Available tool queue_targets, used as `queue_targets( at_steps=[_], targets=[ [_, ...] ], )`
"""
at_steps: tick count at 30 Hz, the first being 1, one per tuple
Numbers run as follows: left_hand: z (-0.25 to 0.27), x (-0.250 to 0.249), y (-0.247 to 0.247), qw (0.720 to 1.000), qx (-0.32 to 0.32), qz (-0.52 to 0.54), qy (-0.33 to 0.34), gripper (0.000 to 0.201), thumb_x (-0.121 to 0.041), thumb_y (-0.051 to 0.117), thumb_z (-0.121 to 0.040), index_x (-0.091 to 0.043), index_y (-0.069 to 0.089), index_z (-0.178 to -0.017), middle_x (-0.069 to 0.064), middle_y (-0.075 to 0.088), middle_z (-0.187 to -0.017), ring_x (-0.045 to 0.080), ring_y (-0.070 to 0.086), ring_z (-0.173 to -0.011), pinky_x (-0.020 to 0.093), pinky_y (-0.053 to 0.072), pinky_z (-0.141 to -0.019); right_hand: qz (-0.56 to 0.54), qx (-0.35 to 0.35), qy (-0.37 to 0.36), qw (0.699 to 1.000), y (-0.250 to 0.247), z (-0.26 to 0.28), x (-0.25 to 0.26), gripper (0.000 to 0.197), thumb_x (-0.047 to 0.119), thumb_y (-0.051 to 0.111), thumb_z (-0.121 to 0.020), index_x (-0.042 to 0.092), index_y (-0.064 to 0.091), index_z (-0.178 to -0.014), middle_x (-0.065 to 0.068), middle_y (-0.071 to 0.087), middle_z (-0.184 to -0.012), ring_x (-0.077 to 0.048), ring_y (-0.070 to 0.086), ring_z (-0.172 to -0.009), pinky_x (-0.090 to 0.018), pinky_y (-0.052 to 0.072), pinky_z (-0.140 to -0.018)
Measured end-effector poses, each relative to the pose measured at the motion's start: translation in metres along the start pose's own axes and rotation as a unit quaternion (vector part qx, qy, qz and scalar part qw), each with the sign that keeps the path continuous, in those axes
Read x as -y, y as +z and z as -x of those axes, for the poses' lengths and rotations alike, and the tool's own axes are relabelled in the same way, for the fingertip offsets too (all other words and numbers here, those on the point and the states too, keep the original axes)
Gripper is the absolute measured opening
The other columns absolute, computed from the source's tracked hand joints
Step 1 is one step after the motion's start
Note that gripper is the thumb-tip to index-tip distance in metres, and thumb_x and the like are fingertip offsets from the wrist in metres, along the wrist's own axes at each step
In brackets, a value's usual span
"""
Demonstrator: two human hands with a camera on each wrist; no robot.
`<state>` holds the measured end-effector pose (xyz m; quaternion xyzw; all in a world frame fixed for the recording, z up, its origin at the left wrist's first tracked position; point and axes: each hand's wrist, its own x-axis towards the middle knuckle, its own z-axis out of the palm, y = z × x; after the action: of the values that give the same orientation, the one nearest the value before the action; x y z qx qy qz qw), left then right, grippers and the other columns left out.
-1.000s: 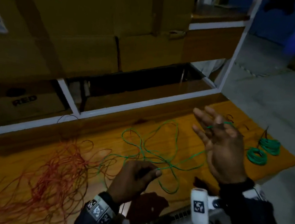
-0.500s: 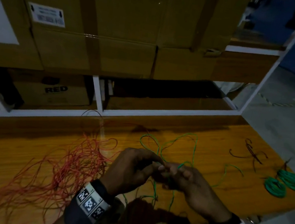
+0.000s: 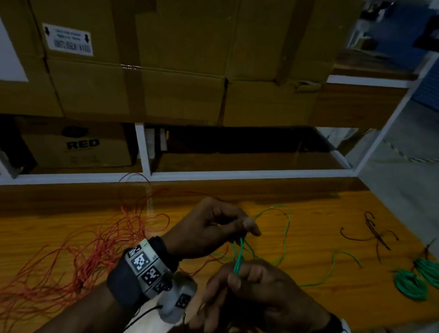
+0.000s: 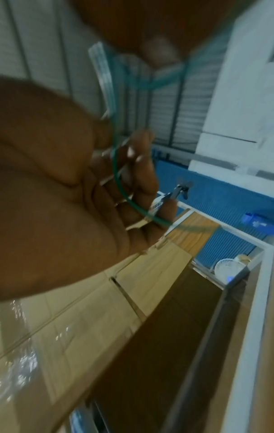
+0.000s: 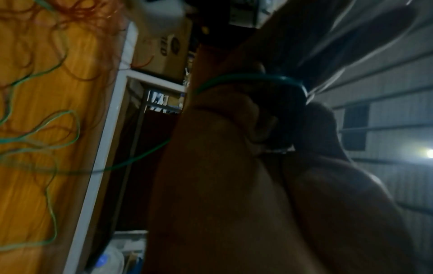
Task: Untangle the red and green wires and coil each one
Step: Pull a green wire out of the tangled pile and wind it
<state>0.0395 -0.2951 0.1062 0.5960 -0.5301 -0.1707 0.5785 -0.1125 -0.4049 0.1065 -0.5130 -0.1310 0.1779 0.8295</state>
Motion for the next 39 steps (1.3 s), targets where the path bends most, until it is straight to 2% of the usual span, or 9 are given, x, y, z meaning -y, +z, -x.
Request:
queue_targets(
  at_steps=[5, 7, 9, 12, 17, 21, 24, 30, 39],
  targets=[
    [0.01, -0.001, 0.031, 0.988, -0.047, 0.147, -0.026, 0.049, -0.067, 0.07, -0.083, -0.023, 0.083, -0.101, 0.006, 0.079, -0.096, 0.022, 0.075, -0.094, 0.031, 0.059, -0.082, -0.127, 0.023, -0.142, 0.981, 0.012, -0.016, 0.022, 0.031, 0.024, 0.048, -0.106, -0.001, 0.064, -0.117, -0.019, 0.073, -0.11, -0.034, 0.07, -0.105, -0.043, 0.056, -0.095],
    [0.004, -0.001, 0.039, 0.938, -0.136, 0.315, 0.056, 0.047, -0.033, 0.039, -0.111, 0.0, 0.061, -0.137, 0.017, 0.067, -0.132, 0.024, 0.059, -0.13, 0.026, 0.039, -0.113, -0.144, -0.004, -0.191, 0.971, 0.01, -0.024, 0.028, 0.032, 0.024, 0.048, -0.106, 0.0, 0.065, -0.118, -0.021, 0.07, -0.117, -0.037, 0.065, -0.115, -0.045, 0.054, -0.1],
    [0.003, 0.016, 0.046, 0.948, -0.157, 0.267, 0.07, 0.034, 0.005, 0.036, -0.104, 0.008, 0.055, -0.133, 0.007, 0.072, -0.126, 0.023, 0.065, -0.119, 0.032, 0.052, -0.1, -0.154, -0.055, -0.234, 0.958, 0.0, -0.027, 0.034, 0.035, 0.026, 0.046, -0.106, 0.001, 0.066, -0.119, -0.025, 0.065, -0.129, -0.037, 0.06, -0.126, -0.048, 0.048, -0.109],
    [0.02, 0.031, 0.048, 0.99, -0.064, 0.077, -0.098, 0.024, -0.026, 0.064, -0.098, -0.003, 0.071, -0.094, 0.005, 0.067, -0.069, 0.024, 0.063, -0.063, 0.041, 0.056, -0.063, -0.043, -0.22, -0.284, 0.932, -0.024, -0.024, 0.043, 0.038, 0.025, 0.036, -0.108, 0.005, 0.067, -0.115, -0.022, 0.064, -0.134, -0.033, 0.057, -0.132, -0.052, 0.037, -0.118],
    [0.046, 0.056, 0.027, 0.972, 0.025, -0.066, -0.223, 0.033, -0.044, 0.067, -0.098, -0.012, 0.071, -0.088, -0.004, 0.055, -0.06, 0.018, 0.058, -0.056, 0.052, 0.06, -0.062, 0.402, -0.446, -0.233, 0.765, -0.073, -0.006, 0.031, 0.037, 0.025, 0.038, -0.111, 0.018, 0.074, -0.112, 0.008, 0.071, -0.126, -0.008, 0.048, -0.14, -0.029, 0.041, -0.106],
    [0.056, 0.049, 0.013, 0.974, -0.02, -0.109, -0.199, 0.036, -0.055, 0.061, -0.096, -0.023, 0.076, -0.091, 0.002, 0.061, -0.062, 0.02, 0.056, -0.055, 0.047, 0.049, -0.057, 0.595, -0.421, -0.045, 0.683, -0.095, 0.006, 0.008, 0.031, 0.024, 0.046, -0.109, 0.017, 0.076, -0.108, 0.016, 0.063, -0.119, -0.009, 0.049, -0.137, -0.009, 0.034, -0.092],
    [0.045, 0.03, 0.006, 0.976, -0.044, -0.161, -0.137, 0.038, -0.054, 0.058, -0.099, -0.022, 0.076, -0.091, 0.004, 0.064, -0.067, 0.02, 0.056, -0.057, 0.043, 0.042, -0.055, 0.571, -0.31, 0.025, 0.76, -0.099, 0.009, -0.011, 0.059, 0.063, 0.041, -0.102, 0.017, 0.077, -0.103, 0.002, 0.074, -0.112, -0.019, 0.062, -0.121, -0.027, 0.044, -0.102],
    [0.018, 0.007, -0.011, 0.989, -0.057, -0.113, -0.074, 0.023, -0.035, 0.065, -0.097, -0.016, 0.078, -0.099, -0.008, 0.074, -0.085, 0.005, 0.066, -0.073, 0.02, 0.047, -0.063, 0.163, -0.158, -0.006, 0.974, -0.063, 0.007, -0.01, 0.054, 0.051, 0.052, -0.102, 0.003, 0.07, -0.119, -0.017, 0.075, -0.107, -0.034, 0.066, -0.118, -0.047, 0.045, -0.107],
    [-0.006, 0.01, -0.013, 0.995, -0.063, -0.071, -0.034, 0.02, -0.034, 0.073, -0.094, -0.018, 0.081, -0.103, -0.002, 0.078, -0.091, 0.017, 0.069, -0.073, 0.03, 0.052, -0.06, 0.039, -0.038, -0.007, 0.998, -0.033, 0.002, 0.001, 0.044, 0.035, 0.045, -0.106, -0.004, 0.062, -0.119, -0.015, 0.07, -0.085, -0.034, 0.07, -0.098, -0.042, 0.051, -0.091]
  ],
)
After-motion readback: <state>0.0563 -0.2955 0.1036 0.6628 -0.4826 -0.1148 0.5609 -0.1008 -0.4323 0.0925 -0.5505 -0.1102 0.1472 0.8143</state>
